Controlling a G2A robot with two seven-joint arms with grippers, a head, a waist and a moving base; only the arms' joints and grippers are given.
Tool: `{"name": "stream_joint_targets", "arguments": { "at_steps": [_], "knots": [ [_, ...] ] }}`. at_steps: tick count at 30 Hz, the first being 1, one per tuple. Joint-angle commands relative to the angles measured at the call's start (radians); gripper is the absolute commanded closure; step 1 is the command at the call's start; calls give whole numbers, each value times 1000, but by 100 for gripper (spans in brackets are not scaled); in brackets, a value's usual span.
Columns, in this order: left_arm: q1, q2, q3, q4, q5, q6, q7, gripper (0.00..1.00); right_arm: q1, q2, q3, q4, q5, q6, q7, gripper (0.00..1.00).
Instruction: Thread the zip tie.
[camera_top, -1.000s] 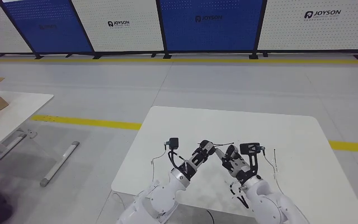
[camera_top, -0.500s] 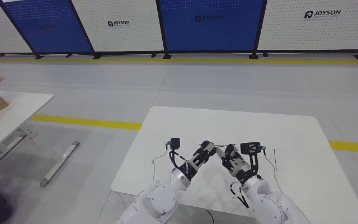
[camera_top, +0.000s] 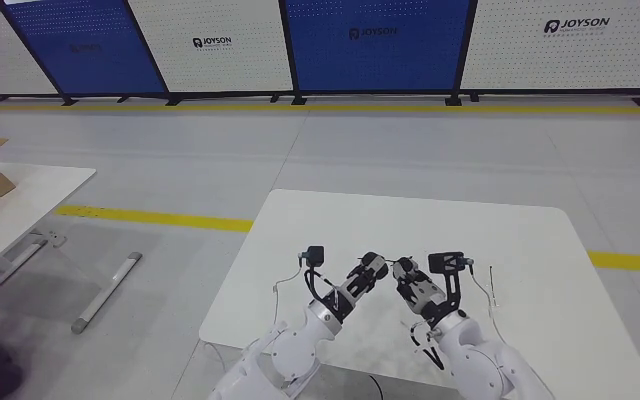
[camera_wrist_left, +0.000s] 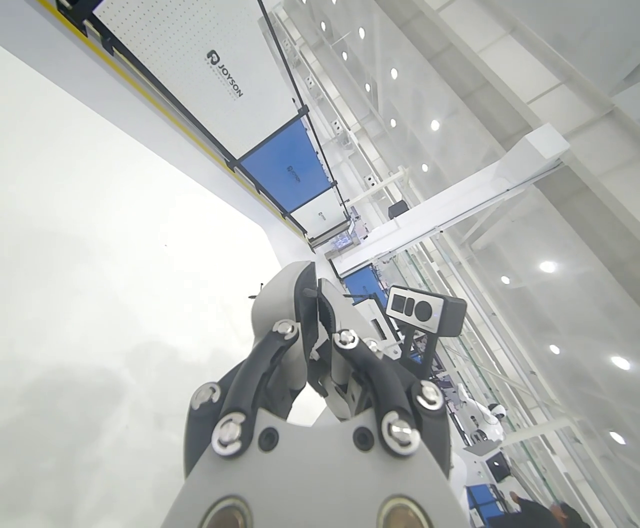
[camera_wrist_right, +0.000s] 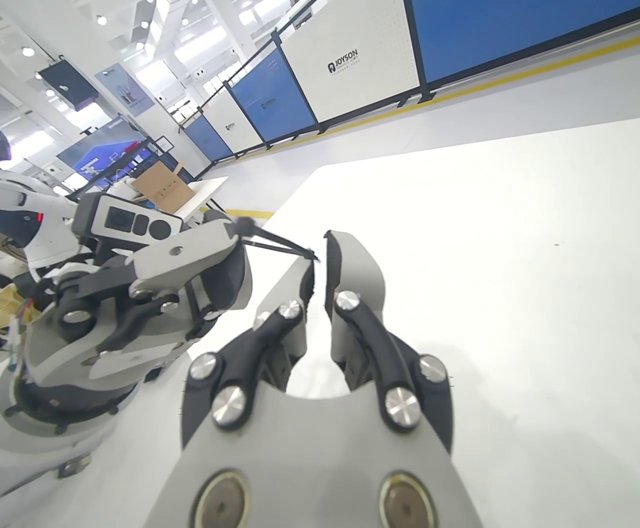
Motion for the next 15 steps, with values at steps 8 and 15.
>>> {"name": "stream_joint_targets", "arguments": {
  "at_steps": [8,15],
  "knots": [
    [2,0,-4,-1,-6,-6,4,100,2,-1,-4,1,-21,1,4,100],
    [11,0,-7,-10,-10,-27,12,100,2,-4,-19,14,-48,18,-6,100]
  ]
}}
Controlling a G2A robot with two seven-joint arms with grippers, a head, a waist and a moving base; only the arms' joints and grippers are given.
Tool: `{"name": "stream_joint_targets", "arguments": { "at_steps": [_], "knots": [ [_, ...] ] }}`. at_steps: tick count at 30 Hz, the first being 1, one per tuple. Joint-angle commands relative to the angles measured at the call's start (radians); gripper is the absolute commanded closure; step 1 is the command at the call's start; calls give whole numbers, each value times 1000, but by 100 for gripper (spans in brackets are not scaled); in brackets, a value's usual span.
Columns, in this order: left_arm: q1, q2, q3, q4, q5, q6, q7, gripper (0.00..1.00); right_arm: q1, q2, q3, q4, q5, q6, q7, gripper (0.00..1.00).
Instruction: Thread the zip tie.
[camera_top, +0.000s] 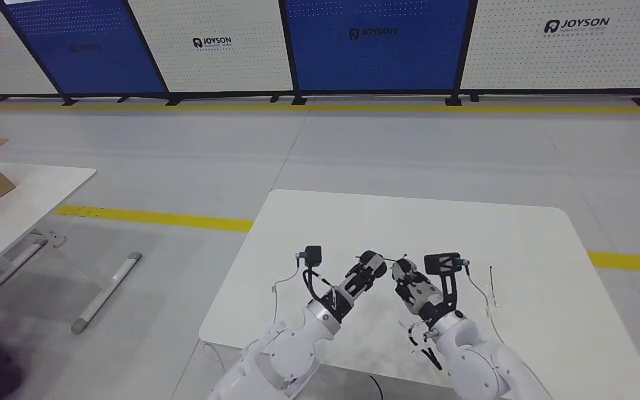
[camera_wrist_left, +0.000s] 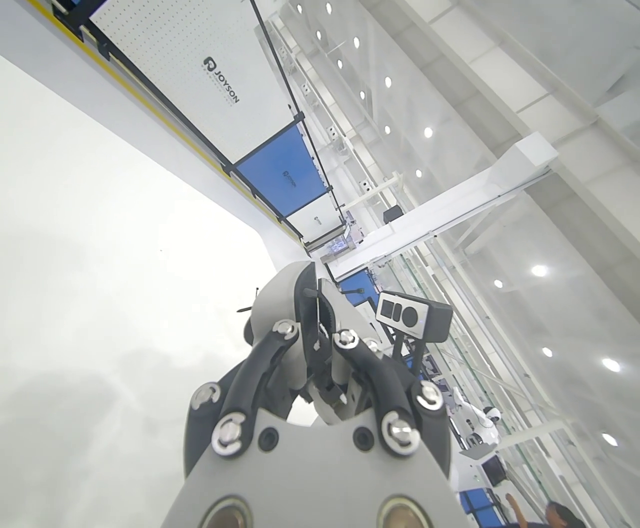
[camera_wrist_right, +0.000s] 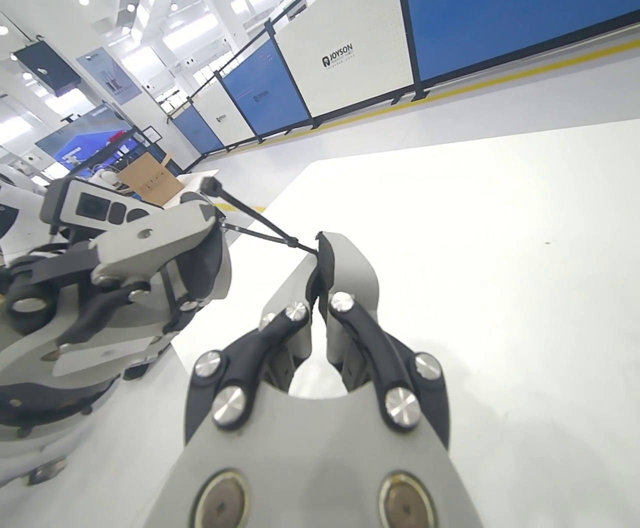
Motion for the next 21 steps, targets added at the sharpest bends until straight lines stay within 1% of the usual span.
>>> {"name": "stream_joint_targets", "arguments": {
  "at_steps": [1,13,21],
  "knots": [
    [3,0,1,-3,1,-6,1,100,1,-1,-7,6,-9,2,0,100],
    [31,2,-2,-27,5,-55,15,100,6,-5,-24,34,-47,8,3,100],
    [43,2,6,-48,9,-72,21,100,8,-6,-26,47,-52,3,10,100]
  ]
}}
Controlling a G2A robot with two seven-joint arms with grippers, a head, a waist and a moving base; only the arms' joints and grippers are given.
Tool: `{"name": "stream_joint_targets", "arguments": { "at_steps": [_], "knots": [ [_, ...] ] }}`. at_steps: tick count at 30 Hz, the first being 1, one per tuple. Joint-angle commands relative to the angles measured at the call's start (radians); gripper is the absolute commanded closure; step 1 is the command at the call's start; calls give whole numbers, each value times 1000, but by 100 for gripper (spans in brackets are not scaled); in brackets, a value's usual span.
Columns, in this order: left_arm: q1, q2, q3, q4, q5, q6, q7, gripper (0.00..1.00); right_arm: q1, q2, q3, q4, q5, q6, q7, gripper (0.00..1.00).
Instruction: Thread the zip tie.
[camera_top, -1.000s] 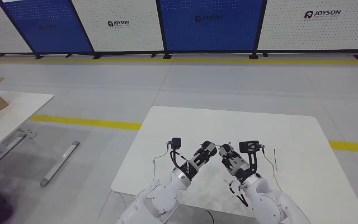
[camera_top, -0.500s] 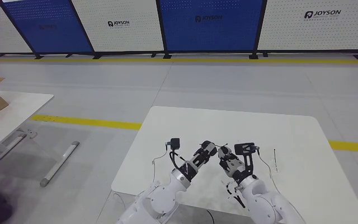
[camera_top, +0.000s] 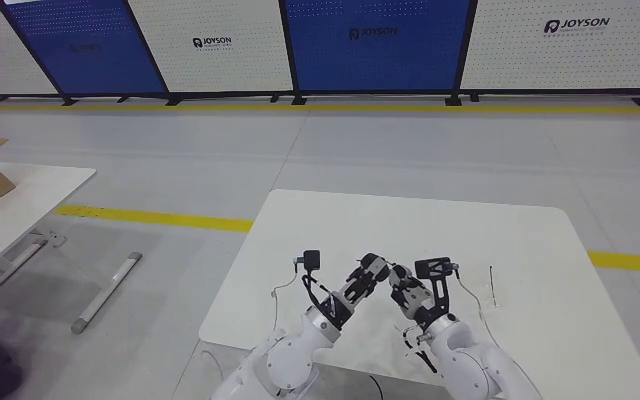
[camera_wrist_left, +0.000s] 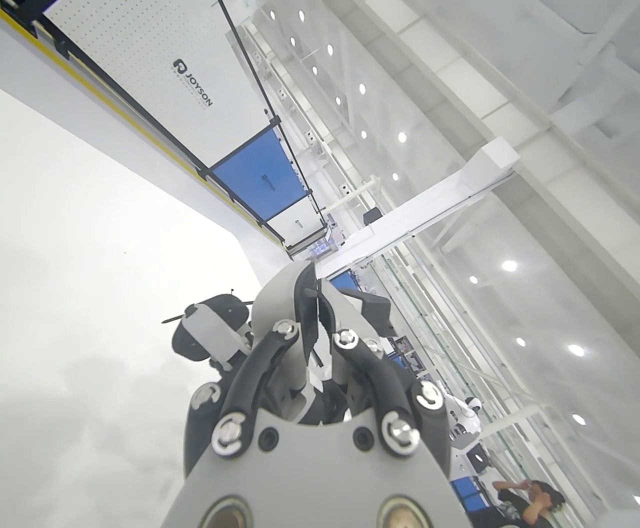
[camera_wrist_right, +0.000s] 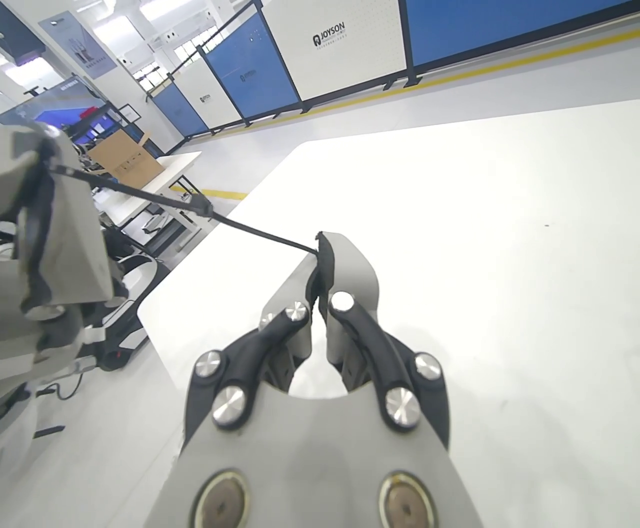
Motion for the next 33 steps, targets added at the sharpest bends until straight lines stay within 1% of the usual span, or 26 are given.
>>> {"name": "stream_joint_targets", "arguments": {
  "at_steps": [1,3,4,5,8,10,12,15,18,20,22,23,26,28,31,33],
  "knots": [
    [2,-1,4,-4,2,-2,3,100,1,0,-1,4,-2,-2,2,100],
    [2,-1,4,-4,12,1,14,100,2,-1,-1,7,6,-3,5,100],
    [2,-1,3,-2,21,9,26,100,2,-2,2,7,15,-3,4,60],
    [1,-2,2,1,32,17,42,100,1,-2,8,5,24,-2,0,0],
    [-2,-5,4,9,60,32,85,100,-15,1,37,-15,54,0,-16,0],
    [-4,-7,5,15,68,34,116,100,-32,4,69,-33,66,4,-31,0],
    [-5,-9,4,20,62,31,137,100,-51,8,106,-51,100,-7,-47,0],
    [-6,-12,2,28,48,33,162,100,-93,14,173,-85,199,-54,-73,0],
    [-7,-15,-4,34,43,48,189,100,-137,22,254,-107,327,-127,-77,0],
    [-10,-17,-8,41,38,54,213,100,-161,28,315,-108,416,-179,-69,0],
    [-11,-20,-13,46,25,60,238,100,-179,32,369,-101,503,-215,-72,0],
    [-13,-22,-17,48,16,63,253,100,-190,35,402,-94,564,-238,-61,0],
    [-16,-26,-27,60,-9,72,293,100,-209,41,493,-73,680,-272,-59,0],
    [-24,-30,-35,76,-30,81,315,100,-219,44,533,-64,727,-285,-61,0],
    [-45,-37,-39,108,-55,104,347,100,-235,48,582,-54,783,-310,-48,0],
    [-68,-43,-38,134,-66,127,375,100,-240,51,608,-45,810,-320,-31,0]
  ]
}}
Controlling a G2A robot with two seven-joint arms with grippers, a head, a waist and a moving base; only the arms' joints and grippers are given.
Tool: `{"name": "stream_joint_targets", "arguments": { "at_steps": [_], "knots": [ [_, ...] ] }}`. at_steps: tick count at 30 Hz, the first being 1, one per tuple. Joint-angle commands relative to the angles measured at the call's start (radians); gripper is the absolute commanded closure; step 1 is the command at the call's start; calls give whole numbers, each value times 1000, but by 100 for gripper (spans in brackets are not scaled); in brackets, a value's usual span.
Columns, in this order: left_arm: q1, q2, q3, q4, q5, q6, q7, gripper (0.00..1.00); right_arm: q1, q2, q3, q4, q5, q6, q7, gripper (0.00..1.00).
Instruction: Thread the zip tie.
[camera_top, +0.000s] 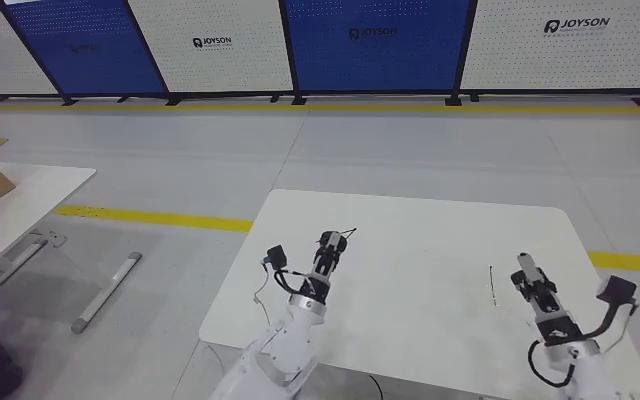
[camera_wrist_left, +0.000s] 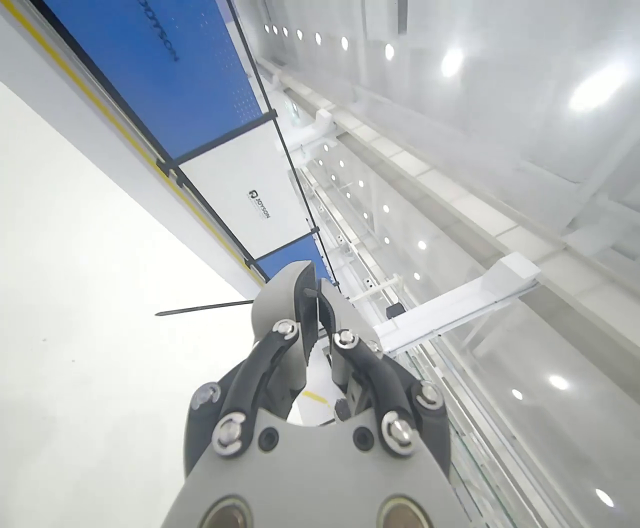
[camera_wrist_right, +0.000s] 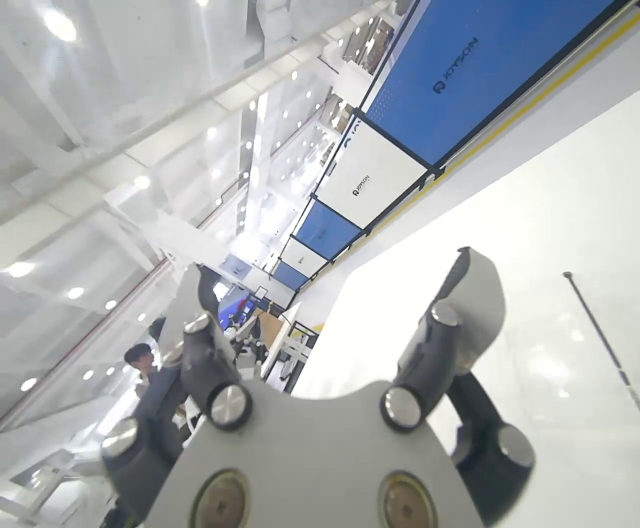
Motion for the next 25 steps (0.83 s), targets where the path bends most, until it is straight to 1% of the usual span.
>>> {"name": "stream_joint_targets", "arguments": {
  "at_steps": [1,4,25],
  "knots": [
    [-22,-6,4,28,0,23,31,100,-3,2,19,8,26,-6,20,0],
    [-54,-16,15,65,-25,51,55,100,5,5,33,24,63,3,51,0],
    [-54,-16,15,65,-25,51,55,100,5,5,33,24,63,3,51,0]
  ]
}}
